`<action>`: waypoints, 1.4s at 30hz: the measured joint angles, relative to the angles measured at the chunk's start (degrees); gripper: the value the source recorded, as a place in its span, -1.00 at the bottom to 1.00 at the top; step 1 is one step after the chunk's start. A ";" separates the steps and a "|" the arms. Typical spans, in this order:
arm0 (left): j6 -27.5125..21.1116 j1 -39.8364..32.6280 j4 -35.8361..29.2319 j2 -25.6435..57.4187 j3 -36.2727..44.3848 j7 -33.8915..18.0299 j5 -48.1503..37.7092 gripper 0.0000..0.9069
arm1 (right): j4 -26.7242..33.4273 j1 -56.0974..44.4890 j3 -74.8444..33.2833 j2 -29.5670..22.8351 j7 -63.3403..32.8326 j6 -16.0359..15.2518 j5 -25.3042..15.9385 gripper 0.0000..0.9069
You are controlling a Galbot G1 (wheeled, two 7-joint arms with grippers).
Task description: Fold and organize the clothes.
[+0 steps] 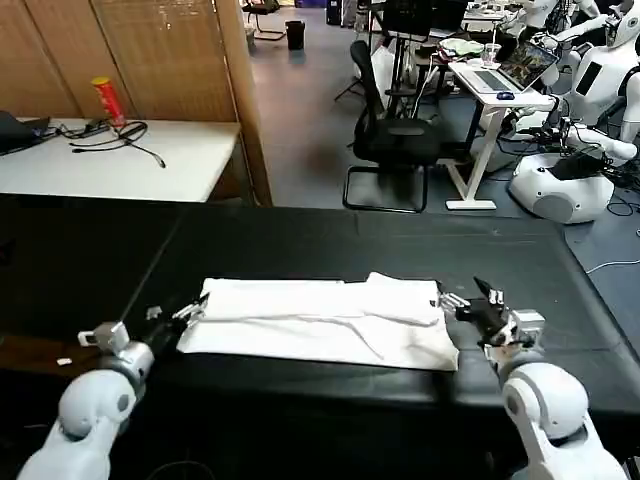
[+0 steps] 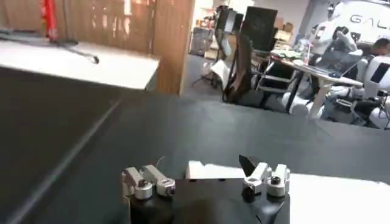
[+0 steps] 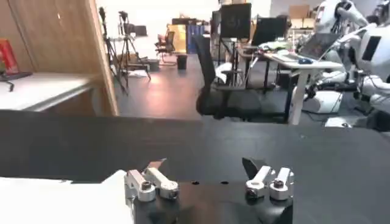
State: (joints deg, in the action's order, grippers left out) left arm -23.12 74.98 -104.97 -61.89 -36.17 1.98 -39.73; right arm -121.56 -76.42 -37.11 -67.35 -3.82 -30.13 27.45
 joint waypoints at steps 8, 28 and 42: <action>0.96 0.38 1.61 -0.96 0.08 1.07 -1.10 0.94 | -5.74 -4.36 -2.42 -1.11 0.06 0.40 0.31 0.94; 3.01 -0.03 5.33 -2.13 1.13 3.28 -0.20 0.10 | -9.67 -5.73 -3.82 -1.75 0.24 0.42 0.29 0.94; 1.96 -1.07 6.71 -1.47 2.06 5.09 2.04 -1.00 | -10.27 -4.66 -3.52 -2.07 1.02 0.63 -0.25 0.94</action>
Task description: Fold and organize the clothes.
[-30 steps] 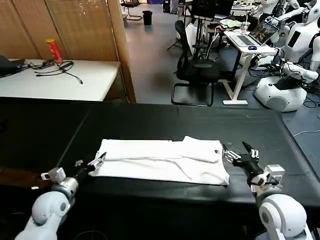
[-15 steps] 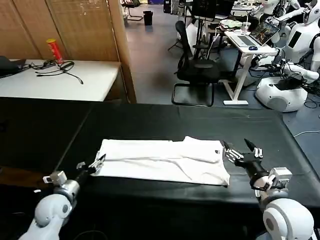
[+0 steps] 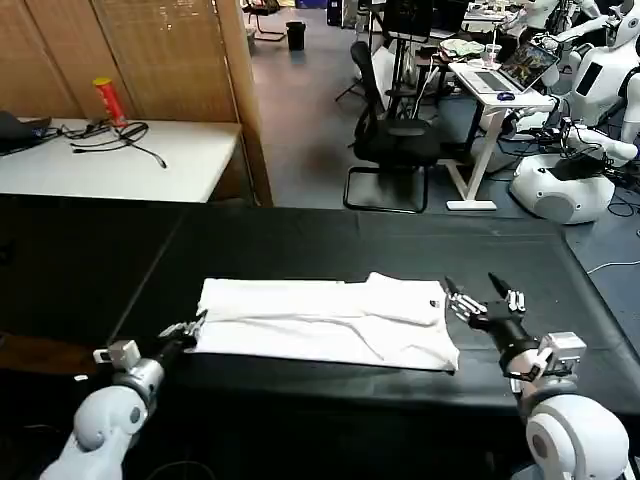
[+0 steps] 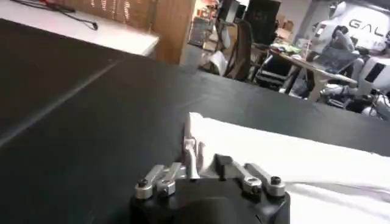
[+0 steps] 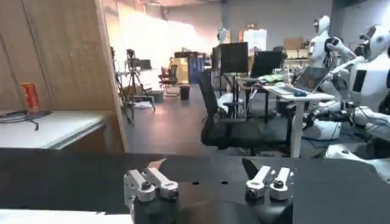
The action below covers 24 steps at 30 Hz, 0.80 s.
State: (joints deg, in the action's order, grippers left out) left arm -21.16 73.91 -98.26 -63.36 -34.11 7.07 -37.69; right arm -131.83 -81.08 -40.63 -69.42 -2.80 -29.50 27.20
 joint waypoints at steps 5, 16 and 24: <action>2.30 0.27 -0.33 0.32 -0.11 1.46 8.02 -1.00 | -0.40 0.01 -0.20 -0.07 0.01 0.00 -0.05 0.94; 8.41 0.31 0.05 4.81 -3.69 1.53 24.86 -1.00 | -0.57 0.03 -0.47 -0.32 -0.17 0.02 -0.01 0.94; 14.00 0.81 2.93 10.56 -7.55 0.48 33.93 -1.00 | -0.54 0.17 0.47 -1.32 -0.41 0.04 -0.30 0.94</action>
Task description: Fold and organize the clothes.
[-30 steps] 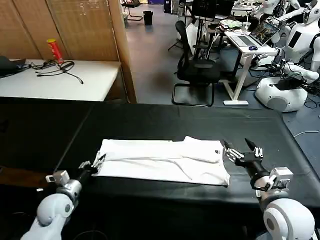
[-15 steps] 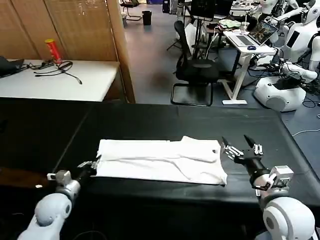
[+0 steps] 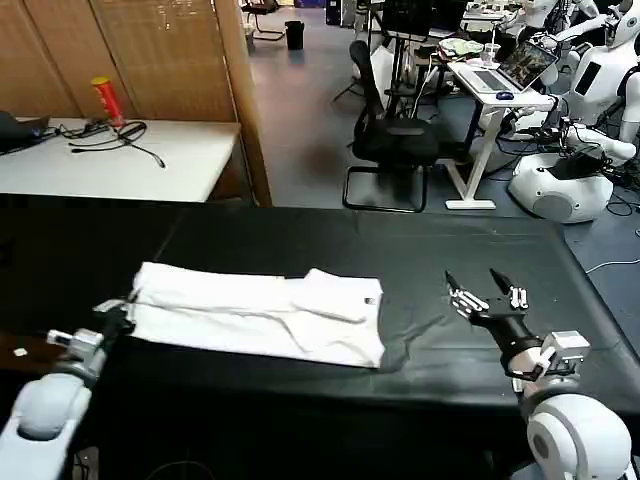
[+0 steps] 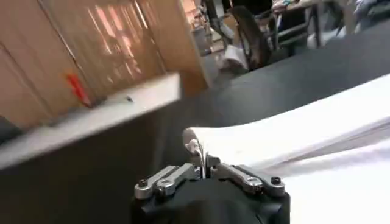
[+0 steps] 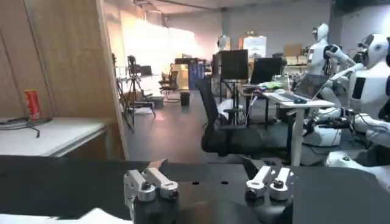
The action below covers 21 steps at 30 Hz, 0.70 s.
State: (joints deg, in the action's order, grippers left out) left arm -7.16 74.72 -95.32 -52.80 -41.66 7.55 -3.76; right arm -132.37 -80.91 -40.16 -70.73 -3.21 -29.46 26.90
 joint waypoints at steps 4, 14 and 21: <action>-0.12 0.94 -0.86 0.11 0.06 -0.07 0.72 -1.00 | -0.08 -0.15 0.07 -0.24 -0.03 0.07 -0.36 0.94; -7.67 2.90 -11.41 -5.85 5.23 -1.25 -9.70 -1.00 | 0.15 -1.03 -0.79 -1.00 -0.13 0.58 -0.55 0.94; -11.24 0.59 -17.49 -11.14 12.90 -2.79 -15.80 -1.00 | -0.28 -2.20 -1.78 -1.70 -0.14 0.63 -0.87 0.94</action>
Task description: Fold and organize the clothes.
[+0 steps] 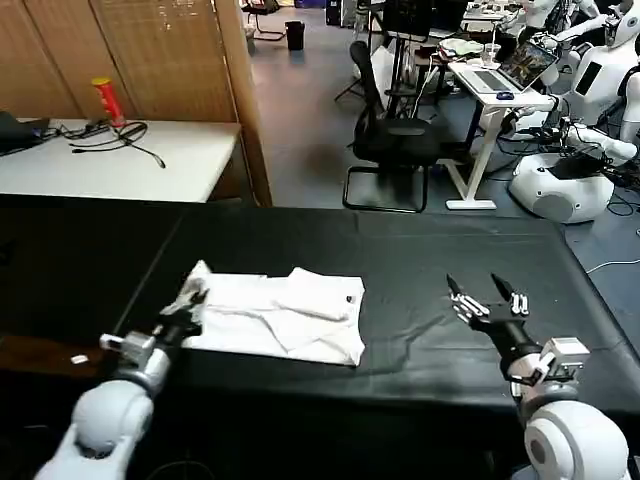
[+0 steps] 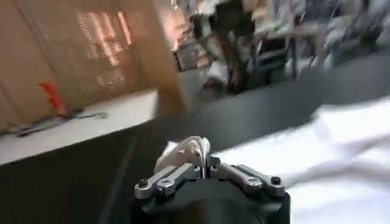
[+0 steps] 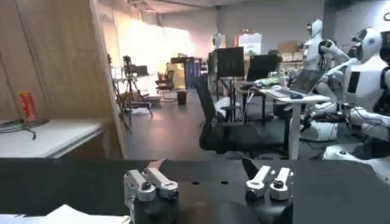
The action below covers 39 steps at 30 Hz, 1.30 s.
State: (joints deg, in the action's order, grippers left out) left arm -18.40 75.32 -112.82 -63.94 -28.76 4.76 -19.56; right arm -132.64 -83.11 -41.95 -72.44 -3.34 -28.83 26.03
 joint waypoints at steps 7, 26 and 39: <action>-1.57 -0.73 -2.31 -4.46 8.01 -0.80 -4.48 -1.00 | -0.18 -0.49 -0.67 -0.47 0.00 0.00 -0.14 0.94; -0.78 -4.53 0.15 -11.57 15.70 -0.81 -8.88 -1.00 | 0.42 -0.59 0.46 -1.33 0.08 0.00 -1.67 0.94; 0.38 -5.39 4.51 -15.27 17.79 -0.87 -6.94 -1.00 | 1.54 0.18 2.15 -1.30 0.13 0.03 -2.97 0.94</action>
State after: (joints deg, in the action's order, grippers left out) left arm -18.02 69.93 -108.31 -79.20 -10.97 3.89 -26.49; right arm -131.10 -82.94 -39.79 -73.74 -3.21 -28.80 23.06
